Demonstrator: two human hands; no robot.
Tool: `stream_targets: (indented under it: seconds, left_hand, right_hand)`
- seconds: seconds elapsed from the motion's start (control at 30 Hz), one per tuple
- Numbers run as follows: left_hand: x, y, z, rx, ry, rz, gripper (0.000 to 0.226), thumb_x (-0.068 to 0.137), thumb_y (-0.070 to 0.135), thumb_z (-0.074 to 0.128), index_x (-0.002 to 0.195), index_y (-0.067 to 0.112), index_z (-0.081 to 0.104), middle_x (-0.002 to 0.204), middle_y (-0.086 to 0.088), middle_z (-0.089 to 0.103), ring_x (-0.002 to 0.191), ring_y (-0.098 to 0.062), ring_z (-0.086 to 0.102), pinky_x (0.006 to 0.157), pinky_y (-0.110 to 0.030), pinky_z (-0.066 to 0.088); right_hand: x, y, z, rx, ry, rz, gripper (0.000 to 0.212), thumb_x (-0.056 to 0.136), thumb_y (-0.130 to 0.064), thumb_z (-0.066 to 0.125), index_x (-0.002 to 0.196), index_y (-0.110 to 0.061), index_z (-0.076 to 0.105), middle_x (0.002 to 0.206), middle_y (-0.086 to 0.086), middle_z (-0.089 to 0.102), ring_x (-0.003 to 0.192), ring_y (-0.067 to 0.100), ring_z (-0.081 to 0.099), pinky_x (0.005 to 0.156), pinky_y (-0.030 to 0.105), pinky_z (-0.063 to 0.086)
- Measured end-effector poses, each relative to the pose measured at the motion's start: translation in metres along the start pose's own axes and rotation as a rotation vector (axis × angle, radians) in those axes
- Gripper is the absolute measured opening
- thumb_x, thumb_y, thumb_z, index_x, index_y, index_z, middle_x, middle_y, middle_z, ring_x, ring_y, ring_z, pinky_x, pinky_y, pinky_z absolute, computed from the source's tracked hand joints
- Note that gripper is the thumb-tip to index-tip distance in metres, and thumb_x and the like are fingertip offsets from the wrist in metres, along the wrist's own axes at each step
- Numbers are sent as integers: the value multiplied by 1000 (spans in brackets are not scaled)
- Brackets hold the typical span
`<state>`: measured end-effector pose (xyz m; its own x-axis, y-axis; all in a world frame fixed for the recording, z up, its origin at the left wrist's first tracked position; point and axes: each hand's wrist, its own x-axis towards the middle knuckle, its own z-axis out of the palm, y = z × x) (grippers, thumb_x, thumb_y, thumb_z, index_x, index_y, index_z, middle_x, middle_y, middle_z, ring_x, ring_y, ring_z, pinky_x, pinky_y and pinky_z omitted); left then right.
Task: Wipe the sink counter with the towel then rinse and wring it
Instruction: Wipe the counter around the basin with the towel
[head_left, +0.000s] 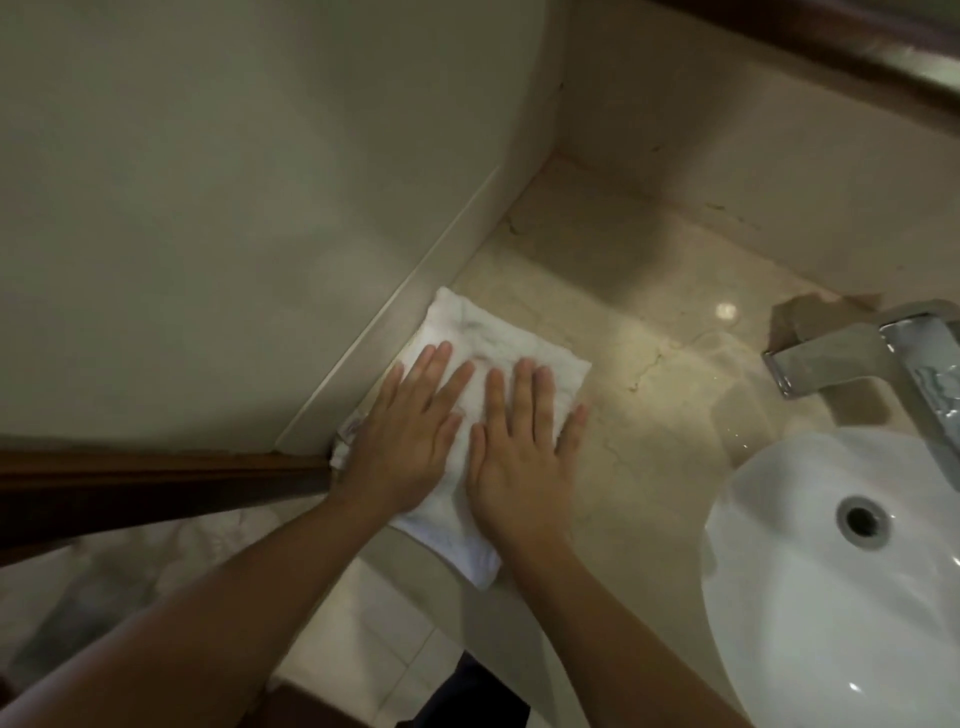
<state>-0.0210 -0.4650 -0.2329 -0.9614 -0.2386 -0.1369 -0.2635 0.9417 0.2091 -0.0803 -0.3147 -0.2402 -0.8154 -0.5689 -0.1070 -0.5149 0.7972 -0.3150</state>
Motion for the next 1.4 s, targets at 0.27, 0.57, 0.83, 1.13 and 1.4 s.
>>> stream_targets:
  seconds: [0.27,0.57,0.83,1.13,1.4]
  left_hand:
    - [-88,37,17,40,-62,-55,63,104,33,23,164,20,6,173,-11,5,159,-24,8,126,-52,19]
    - [-135,180,53,-11,-99,144,68,98,31,41,161,17,21,168,-17,20,155,-33,24,121,-56,22]
    - [-127,197,56,-26,-147,254,63,97,33,43,158,19,35,166,-10,30,154,-29,29,118,-57,28]
    - [32,179,33,-43,-82,335,66,101,33,38,163,24,17,172,-7,13,159,-20,9,125,-57,13]
    - [111,179,29,23,-24,360,59,104,37,25,162,25,21,172,-4,17,159,-18,14,126,-54,14]
  right_hand:
    - [-87,10,2,-5,-68,-21,68,107,-41,34,167,-20,9,176,5,-3,162,23,-10,127,60,-8]
    - [-219,117,-20,-209,-4,173,65,103,-40,38,162,-15,28,172,10,13,162,27,6,122,69,20]
    - [-225,127,-22,-239,9,297,62,108,-37,19,154,-4,42,167,23,25,154,38,28,115,74,29]
    - [-76,147,-44,-134,89,333,66,104,-37,32,163,-11,27,173,16,17,161,33,14,124,68,11]
    - [-8,167,-58,-118,143,393,66,106,-36,28,164,-5,19,174,18,10,163,29,4,128,62,6]
